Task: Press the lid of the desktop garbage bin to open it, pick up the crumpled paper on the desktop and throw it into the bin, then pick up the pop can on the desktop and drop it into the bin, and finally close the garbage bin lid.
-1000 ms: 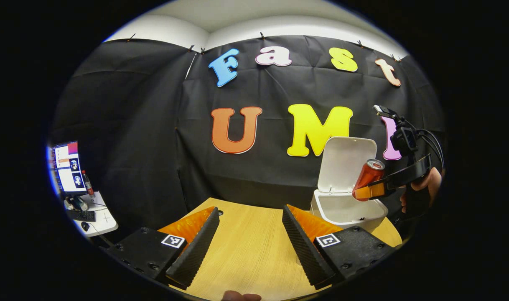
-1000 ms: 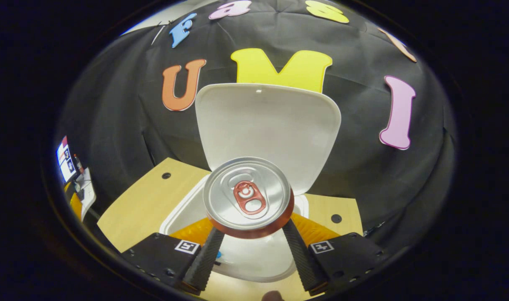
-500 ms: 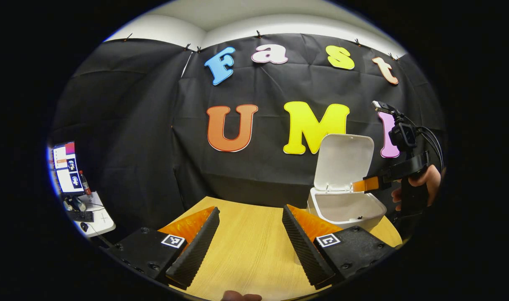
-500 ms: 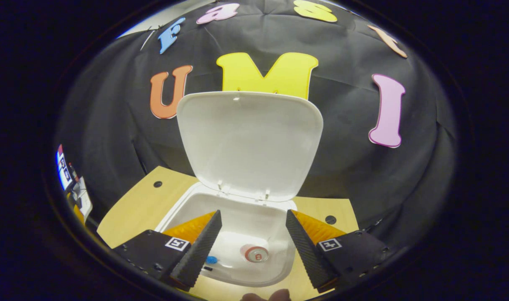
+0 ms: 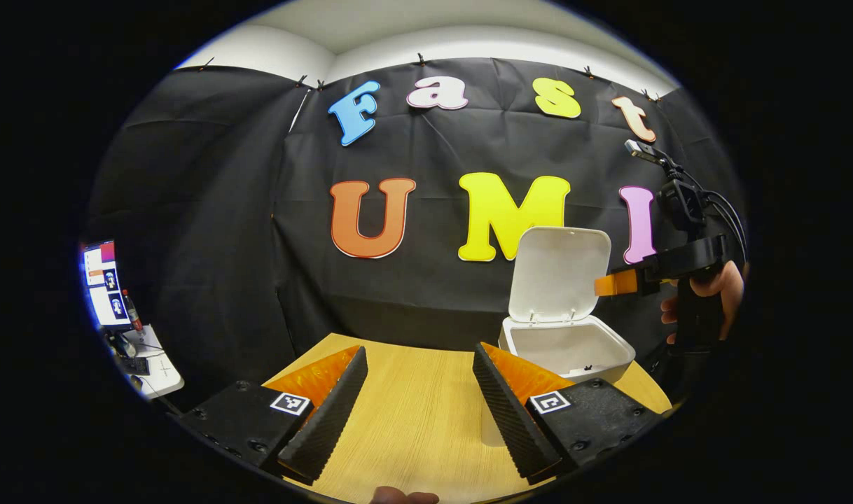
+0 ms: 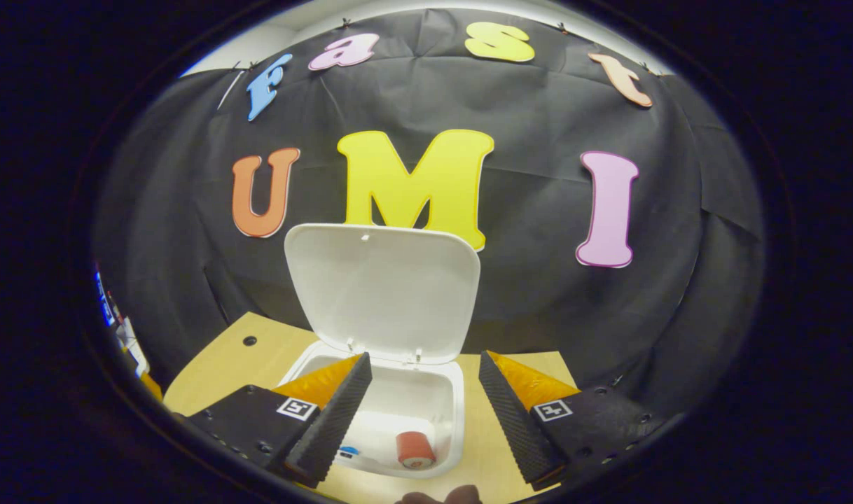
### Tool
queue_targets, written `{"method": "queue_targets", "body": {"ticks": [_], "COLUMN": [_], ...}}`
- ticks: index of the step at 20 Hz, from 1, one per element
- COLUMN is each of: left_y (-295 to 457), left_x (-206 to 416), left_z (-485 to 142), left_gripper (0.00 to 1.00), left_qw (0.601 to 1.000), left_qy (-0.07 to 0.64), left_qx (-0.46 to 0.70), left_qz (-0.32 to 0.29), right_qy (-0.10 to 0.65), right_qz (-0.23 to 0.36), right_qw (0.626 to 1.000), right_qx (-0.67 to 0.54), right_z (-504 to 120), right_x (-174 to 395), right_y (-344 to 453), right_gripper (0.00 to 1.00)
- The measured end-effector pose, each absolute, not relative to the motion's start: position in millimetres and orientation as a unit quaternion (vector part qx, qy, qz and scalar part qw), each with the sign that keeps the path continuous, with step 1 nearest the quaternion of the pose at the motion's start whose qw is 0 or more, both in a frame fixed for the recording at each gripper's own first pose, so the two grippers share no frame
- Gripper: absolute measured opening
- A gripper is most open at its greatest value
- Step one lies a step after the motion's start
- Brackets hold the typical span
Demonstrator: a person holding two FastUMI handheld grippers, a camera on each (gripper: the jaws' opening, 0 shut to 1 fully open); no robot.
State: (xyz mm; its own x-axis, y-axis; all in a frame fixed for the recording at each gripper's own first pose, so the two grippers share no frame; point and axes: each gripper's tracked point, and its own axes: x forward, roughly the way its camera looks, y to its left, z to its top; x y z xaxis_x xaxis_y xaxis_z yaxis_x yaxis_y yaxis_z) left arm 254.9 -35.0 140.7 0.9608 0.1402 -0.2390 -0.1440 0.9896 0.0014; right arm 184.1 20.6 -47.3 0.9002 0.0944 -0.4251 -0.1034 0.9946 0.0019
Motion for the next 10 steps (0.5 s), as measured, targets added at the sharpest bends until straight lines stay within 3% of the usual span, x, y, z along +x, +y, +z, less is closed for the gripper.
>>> {"method": "queue_targets", "body": {"ticks": [3, 10], "left_y": [-38.6, -52.4], "left_x": [256.7, 263.2], "left_z": [139.5, 149.2], "left_gripper": [0.98, 0.98], "left_qw": [0.991, 0.994], "left_qy": [0.119, 0.100], "left_qx": [-0.006, -0.006], "left_qz": [0.063, 0.037], "right_qy": [0.191, 0.146], "right_qz": [0.044, 0.040], "right_qw": [0.981, 0.988], "right_qx": [-0.002, -0.004], "right_z": [-19.0, 37.9], "right_x": [182.4, 191.8], "right_y": [26.4, 45.1], "right_gripper": [0.98, 0.95]}}
